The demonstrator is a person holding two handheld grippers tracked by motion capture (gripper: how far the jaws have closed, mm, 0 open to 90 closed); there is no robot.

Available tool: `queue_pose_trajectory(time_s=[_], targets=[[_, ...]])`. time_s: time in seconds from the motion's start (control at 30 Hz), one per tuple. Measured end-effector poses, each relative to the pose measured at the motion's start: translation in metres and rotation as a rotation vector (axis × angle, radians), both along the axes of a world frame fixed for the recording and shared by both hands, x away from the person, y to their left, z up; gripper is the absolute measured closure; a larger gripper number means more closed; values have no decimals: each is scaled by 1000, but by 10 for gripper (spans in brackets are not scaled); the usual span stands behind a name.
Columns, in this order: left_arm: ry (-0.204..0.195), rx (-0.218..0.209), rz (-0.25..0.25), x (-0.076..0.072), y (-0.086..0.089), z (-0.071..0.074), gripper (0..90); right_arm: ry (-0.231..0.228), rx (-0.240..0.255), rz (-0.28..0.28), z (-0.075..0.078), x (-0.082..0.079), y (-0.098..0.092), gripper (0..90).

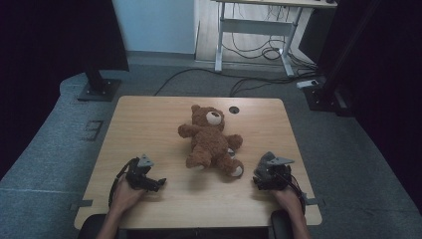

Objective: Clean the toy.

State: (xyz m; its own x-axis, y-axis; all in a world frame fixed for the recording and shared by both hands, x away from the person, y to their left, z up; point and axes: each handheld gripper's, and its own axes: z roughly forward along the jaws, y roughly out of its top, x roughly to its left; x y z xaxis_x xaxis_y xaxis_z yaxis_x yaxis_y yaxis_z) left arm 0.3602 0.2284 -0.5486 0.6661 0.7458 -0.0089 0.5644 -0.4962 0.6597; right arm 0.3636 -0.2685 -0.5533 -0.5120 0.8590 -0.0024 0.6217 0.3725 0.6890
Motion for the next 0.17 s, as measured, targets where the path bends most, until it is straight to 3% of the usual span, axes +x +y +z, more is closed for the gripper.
queue_pose_trajectory(time_s=[0.17], targets=[[1,1,2,0,0,0,0,-4,5,-2,-1,-1,0,0]])
